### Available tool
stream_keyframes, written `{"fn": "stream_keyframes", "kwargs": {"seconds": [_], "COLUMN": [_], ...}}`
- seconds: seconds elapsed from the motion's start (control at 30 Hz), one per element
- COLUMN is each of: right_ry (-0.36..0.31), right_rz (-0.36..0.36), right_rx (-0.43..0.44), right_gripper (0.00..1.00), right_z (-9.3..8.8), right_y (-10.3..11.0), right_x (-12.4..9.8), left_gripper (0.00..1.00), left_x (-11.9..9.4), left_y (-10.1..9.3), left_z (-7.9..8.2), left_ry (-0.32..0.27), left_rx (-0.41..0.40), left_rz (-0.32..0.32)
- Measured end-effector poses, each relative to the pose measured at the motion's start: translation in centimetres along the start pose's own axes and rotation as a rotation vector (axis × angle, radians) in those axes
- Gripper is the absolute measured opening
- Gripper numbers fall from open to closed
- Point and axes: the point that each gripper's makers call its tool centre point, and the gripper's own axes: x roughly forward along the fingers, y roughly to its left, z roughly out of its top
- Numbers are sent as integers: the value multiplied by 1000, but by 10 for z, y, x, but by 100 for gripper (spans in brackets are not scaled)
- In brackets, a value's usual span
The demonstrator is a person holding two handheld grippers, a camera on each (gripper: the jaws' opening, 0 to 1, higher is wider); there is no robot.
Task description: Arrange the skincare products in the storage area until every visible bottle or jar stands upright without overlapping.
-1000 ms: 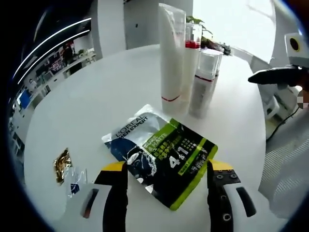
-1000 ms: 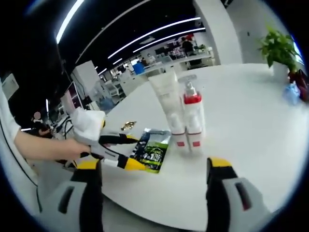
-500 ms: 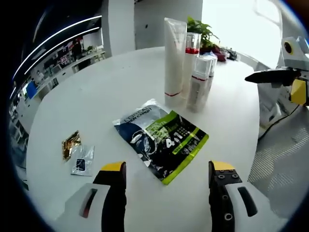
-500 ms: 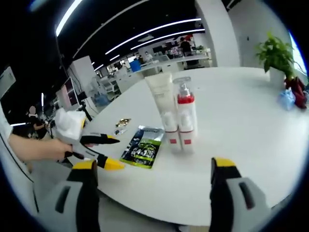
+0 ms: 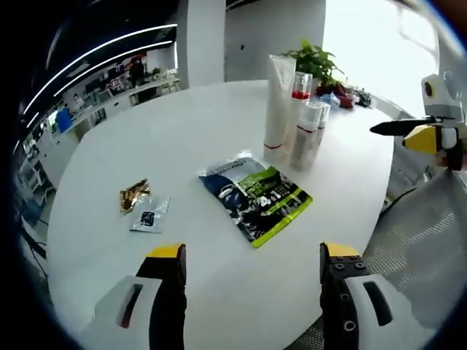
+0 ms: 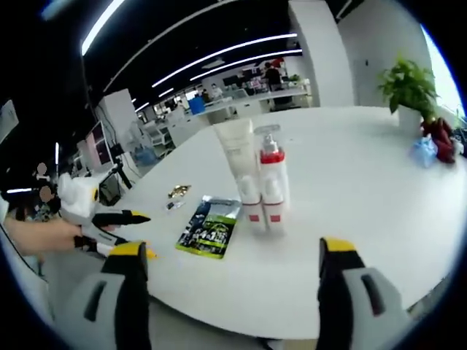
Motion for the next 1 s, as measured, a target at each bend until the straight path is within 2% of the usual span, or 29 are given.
{"fn": "stream_keyframes", "kwargs": {"seconds": [0.13, 0.3, 0.4, 0.47, 0.63, 0.83, 1.0], "right_ry": [7, 7, 10, 7, -23, -22, -12], "right_rz": [2, 5, 7, 9, 4, 3, 8], "right_rx": [8, 4, -1, 0, -22, -14, -26], "right_gripper": [100, 100, 100, 100, 99, 98, 98], "right_z": [-2, -2, -4, -4, -1, -2, -4], "right_y": [2, 4, 5, 6, 5, 5, 7], "right_x": [0, -2, -4, -4, -6, -6, -5], "left_gripper": [75, 77, 82, 86, 90, 96, 97], "left_x": [-15, -30, -41, -47, -60, -67, -67], "left_y": [6, 13, 14, 15, 17, 21, 23], "left_z": [-4, -5, 0, 2, 3, 1, 3], "left_ry": [-13, -34, -83, -102, -138, -151, -150], "left_rx": [-25, -66, -102, -112, -142, -179, -174], "left_rz": [47, 75, 89, 98, 122, 139, 152]}}
